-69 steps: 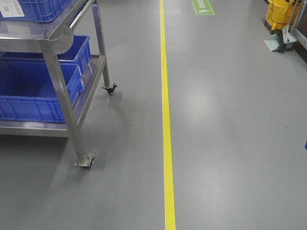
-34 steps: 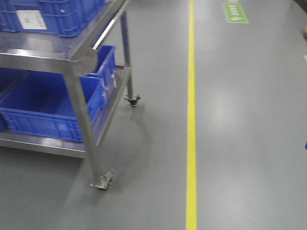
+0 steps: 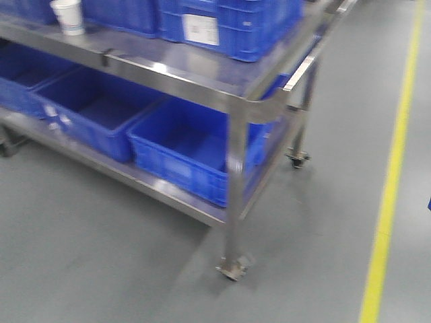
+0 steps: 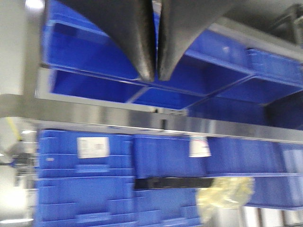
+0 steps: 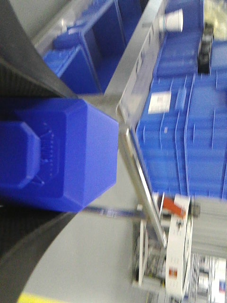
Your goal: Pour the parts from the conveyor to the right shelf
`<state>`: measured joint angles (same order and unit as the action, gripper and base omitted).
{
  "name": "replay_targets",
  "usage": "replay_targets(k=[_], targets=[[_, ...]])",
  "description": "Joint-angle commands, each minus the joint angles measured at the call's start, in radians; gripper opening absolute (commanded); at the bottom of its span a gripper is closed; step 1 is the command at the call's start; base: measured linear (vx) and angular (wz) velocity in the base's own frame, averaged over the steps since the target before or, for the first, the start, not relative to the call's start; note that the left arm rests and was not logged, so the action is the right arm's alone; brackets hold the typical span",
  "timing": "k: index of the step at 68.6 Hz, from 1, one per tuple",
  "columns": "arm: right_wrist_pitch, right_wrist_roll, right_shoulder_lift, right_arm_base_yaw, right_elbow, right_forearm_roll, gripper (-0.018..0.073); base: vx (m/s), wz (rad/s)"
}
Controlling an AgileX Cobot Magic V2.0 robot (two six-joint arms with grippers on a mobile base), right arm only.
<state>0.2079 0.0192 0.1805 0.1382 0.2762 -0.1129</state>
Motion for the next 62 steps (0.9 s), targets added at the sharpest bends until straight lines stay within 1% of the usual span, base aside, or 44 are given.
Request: replay_targets(k=[1, 19, 62], targets=[[-0.085, -0.003, 0.013, -0.004, 0.029, -0.007, -0.0009, 0.14, 0.82], [-0.085, -0.003, 0.013, -0.004, 0.029, -0.007, -0.0009, 0.14, 0.78], [-0.085, -0.003, 0.013, -0.004, 0.029, -0.007, -0.0009, 0.15, 0.69]])
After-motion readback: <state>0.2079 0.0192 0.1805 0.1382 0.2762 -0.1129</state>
